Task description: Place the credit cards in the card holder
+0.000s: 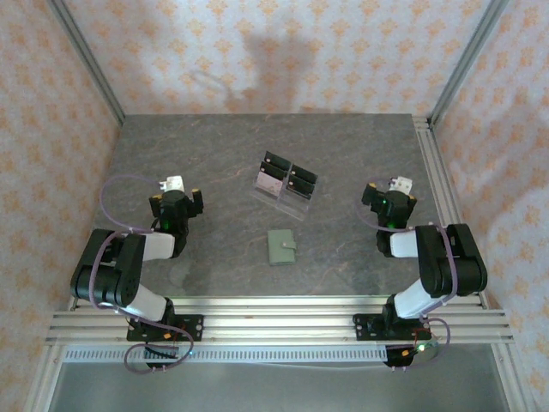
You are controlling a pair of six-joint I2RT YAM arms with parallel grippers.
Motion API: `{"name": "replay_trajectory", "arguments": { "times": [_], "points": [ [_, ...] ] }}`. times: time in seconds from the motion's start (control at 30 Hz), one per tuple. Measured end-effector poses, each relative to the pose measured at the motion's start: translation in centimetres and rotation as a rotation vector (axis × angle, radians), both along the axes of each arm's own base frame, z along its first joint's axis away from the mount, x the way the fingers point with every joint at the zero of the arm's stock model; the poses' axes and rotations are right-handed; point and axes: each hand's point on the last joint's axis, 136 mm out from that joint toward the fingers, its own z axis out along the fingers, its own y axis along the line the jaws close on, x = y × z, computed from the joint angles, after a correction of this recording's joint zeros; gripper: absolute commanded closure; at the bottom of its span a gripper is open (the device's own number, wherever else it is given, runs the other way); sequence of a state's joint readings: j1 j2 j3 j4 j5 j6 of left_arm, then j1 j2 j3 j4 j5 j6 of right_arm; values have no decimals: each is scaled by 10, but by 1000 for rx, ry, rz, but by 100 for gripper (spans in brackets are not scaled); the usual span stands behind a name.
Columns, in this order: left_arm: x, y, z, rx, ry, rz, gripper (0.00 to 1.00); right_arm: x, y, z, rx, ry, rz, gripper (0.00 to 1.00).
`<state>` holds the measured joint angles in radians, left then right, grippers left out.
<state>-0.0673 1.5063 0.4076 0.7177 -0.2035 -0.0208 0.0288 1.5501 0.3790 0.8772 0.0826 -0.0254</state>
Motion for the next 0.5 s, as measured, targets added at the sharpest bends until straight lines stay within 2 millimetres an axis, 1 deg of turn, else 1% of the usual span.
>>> {"name": "replay_trajectory", "arguments": {
  "times": [0.2, 0.5],
  "points": [
    [1, -2, 1, -5, -5, -9, 0, 0, 0, 4, 1, -21, -3, 1],
    [1, -2, 1, -7, -6, -12, 0, 3, 4, 2, 6, -4, 23, 1]
  ]
}}
